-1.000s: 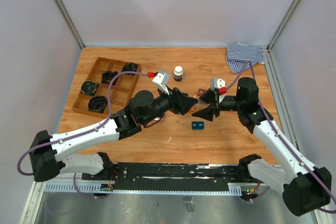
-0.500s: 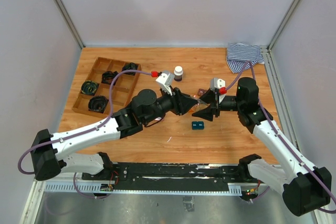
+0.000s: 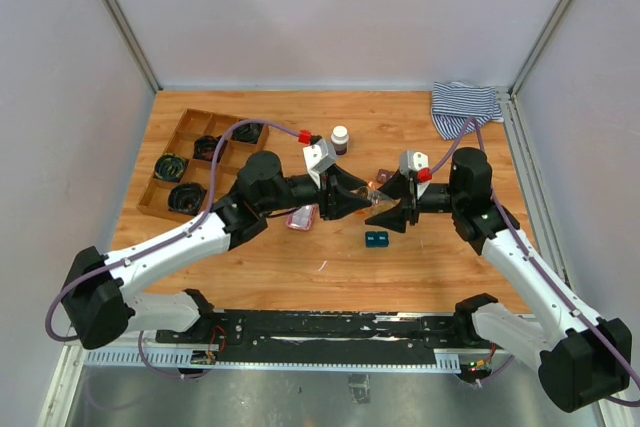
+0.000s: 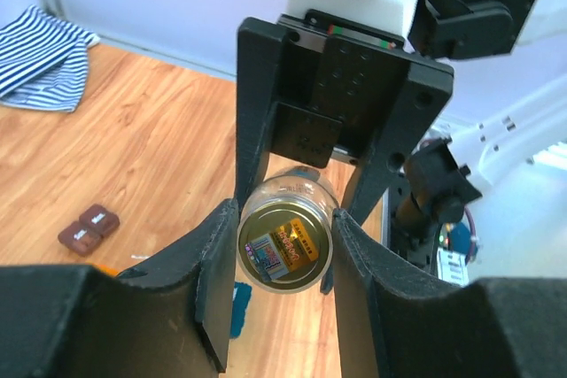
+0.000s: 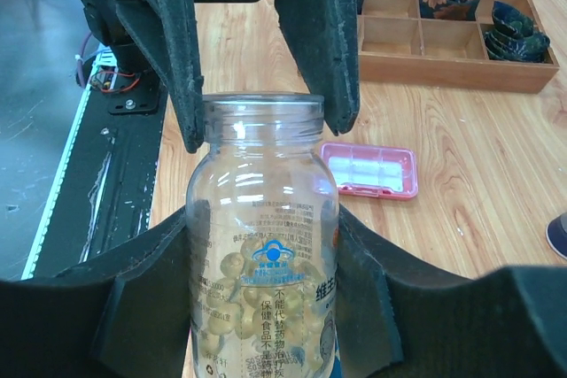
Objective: Sort the pills into containers
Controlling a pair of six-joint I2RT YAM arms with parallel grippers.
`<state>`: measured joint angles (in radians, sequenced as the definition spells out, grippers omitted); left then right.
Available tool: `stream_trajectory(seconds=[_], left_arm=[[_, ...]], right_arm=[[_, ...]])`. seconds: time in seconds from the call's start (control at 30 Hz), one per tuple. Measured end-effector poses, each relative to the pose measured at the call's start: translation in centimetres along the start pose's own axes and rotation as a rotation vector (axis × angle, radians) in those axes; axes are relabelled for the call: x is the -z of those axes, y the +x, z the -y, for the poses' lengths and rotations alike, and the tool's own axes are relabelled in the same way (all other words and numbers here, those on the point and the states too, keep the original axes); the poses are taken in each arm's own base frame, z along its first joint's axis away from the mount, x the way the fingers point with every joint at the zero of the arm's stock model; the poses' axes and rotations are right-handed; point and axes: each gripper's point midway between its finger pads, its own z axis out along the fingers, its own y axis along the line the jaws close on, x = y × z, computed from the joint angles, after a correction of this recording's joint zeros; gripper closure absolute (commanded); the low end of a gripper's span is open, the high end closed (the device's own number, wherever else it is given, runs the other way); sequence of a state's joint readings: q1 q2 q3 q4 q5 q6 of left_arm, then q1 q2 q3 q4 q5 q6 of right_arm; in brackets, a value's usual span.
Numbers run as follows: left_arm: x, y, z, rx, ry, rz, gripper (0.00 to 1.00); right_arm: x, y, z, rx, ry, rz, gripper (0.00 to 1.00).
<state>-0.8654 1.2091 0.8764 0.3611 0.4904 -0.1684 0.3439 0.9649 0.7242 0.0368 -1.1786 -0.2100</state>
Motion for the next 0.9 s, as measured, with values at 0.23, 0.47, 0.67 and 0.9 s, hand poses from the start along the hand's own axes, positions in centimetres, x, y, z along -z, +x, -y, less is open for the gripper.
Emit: stream_trajectory(seconds=[0.23, 0.47, 0.67, 0.9], left_arm=[[-0.3, 0.2, -0.3, -0.123, 0.142, -0.028, 0.41], [-0.2, -0.1, -0.1, -0.145, 0.148, 0.001, 0.01], [1.7, -3.2, 0.5, -0.114, 0.075, 0.11, 0.01], [3.8, -5.1, 1.2, 0.042, 0.006, 0.219, 0.01]], right_arm=[[0.0, 0.2, 0.0, -0.011, 0.002, -0.006, 0.99], [0.0, 0.1, 0.0, -0.004, 0.002, -0.002, 0.99], [0.0, 0.1, 0.0, -0.004, 0.002, -0.002, 0.99], [0.0, 0.1, 0.0, -0.004, 0.002, -0.002, 0.99]])
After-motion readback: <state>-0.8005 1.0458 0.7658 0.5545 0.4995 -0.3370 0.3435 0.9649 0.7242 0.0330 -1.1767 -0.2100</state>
